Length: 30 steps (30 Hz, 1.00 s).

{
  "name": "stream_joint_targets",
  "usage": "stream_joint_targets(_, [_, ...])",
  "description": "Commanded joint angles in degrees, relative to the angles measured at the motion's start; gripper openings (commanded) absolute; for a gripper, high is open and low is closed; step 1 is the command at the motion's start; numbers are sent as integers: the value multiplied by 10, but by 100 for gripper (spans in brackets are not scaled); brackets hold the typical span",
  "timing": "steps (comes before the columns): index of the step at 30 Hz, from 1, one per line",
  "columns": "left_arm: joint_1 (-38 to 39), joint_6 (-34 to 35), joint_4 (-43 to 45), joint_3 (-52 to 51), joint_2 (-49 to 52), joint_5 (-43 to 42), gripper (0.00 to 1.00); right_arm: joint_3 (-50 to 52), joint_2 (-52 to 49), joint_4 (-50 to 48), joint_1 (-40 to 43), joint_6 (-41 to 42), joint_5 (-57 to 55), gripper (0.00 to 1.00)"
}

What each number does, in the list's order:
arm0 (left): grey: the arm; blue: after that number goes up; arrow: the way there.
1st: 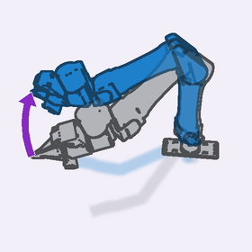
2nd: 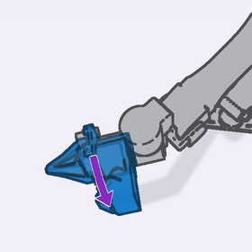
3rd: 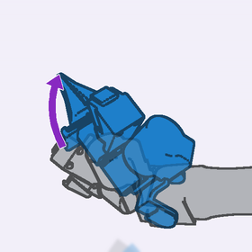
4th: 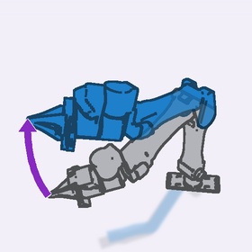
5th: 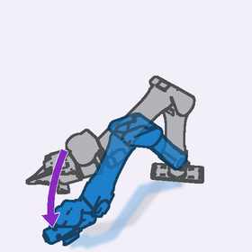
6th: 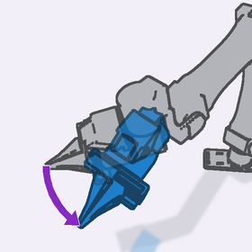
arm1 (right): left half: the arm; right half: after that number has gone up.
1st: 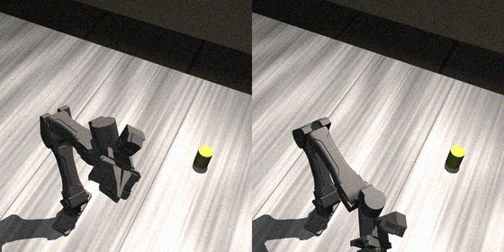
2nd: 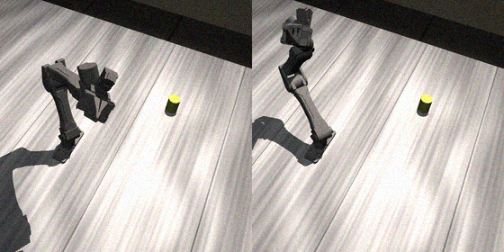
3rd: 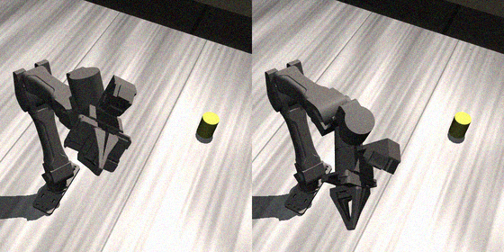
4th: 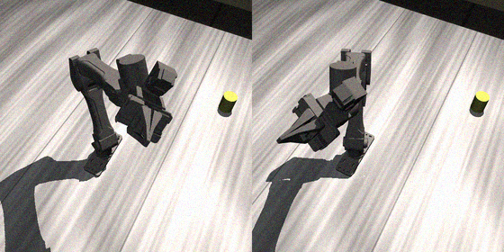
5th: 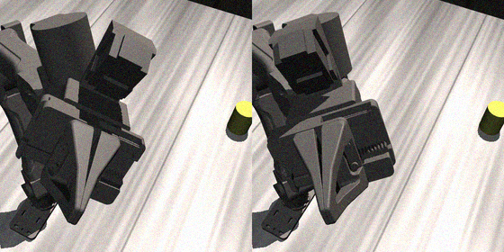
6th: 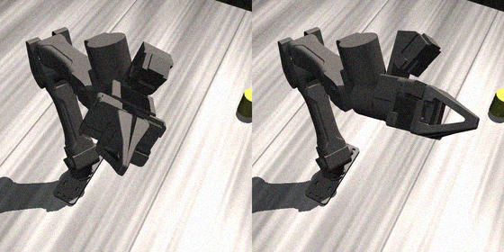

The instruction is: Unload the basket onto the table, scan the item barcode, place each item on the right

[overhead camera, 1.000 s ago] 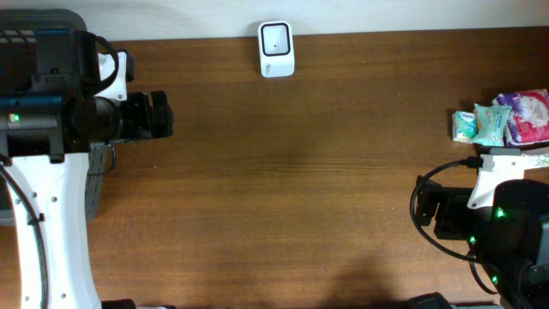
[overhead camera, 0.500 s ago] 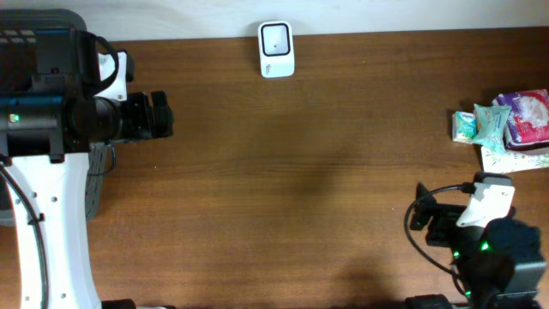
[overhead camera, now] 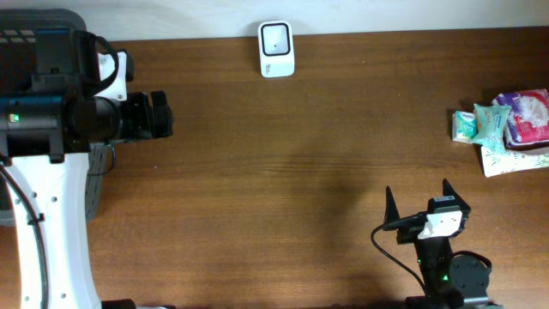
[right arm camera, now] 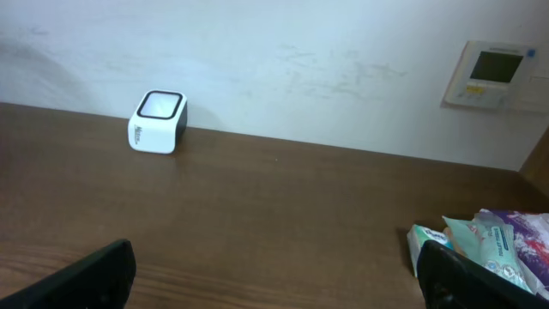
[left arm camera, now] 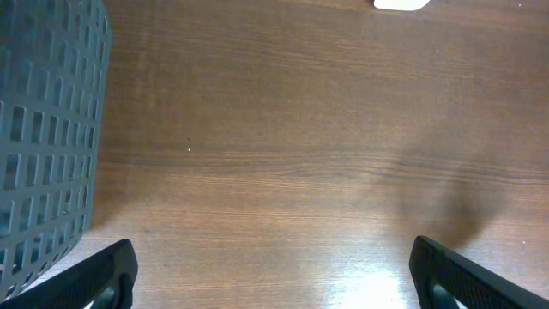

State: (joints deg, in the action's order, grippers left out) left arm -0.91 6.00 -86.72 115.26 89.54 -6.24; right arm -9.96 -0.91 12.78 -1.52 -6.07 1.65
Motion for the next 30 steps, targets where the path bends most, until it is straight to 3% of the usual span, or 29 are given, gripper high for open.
stream_joint_targets(1, [0,-7,1,1,-2,-4,99,27,7,-32,4,-1,8,99])
stream_joint_targets(6, [0,-7,1,1,-2,-4,99,96,7,-142,-1,0,10,99])
stream_joint_targets(10, [0,-7,1,1,-2,-4,99,96,7,-83,-1,10,10,99])
stream_joint_targets(21, [0,-7,1,1,-2,-4,99,96,7,-80,0,10,-26,99])
stream_joint_targets(23, [0,-7,1,1,-2,-4,99,96,7,-81,0,70,-54,99])
stream_joint_targets(25, [0,-7,1,1,-2,-4,99,96,7,-80,0,79,-45,99])
stream_joint_targets(30, [0,-7,1,1,-2,-4,99,96,7,-80,0,48,-43,99])
